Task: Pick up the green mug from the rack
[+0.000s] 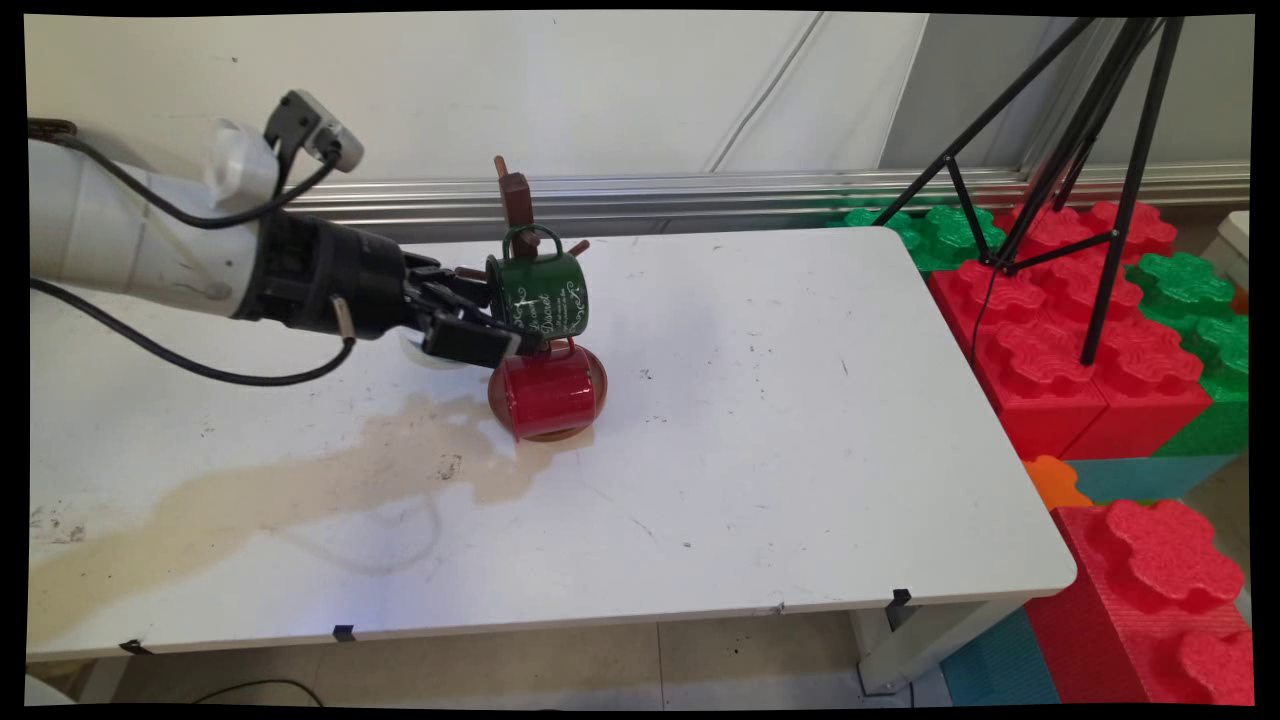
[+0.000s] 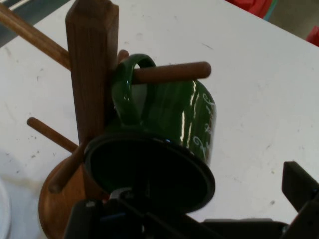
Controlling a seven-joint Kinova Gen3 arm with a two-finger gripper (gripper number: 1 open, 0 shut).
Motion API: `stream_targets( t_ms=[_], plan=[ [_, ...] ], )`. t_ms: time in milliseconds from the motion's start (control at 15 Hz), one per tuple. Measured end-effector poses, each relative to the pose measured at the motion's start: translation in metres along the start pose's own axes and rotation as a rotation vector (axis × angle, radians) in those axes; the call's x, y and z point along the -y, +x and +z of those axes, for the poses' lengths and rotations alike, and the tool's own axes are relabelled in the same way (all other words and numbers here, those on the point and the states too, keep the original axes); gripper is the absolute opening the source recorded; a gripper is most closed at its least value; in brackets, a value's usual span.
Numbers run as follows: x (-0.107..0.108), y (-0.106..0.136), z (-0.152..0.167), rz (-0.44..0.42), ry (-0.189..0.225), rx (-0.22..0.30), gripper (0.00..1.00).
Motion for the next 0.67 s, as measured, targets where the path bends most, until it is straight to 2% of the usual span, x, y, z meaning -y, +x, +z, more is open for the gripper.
stream_targets(
  t_ms=[667],
  plan=[
    [-0.003,-0.001,0.022,-0.021,0.023,-0.034,1.00]
  ],
)
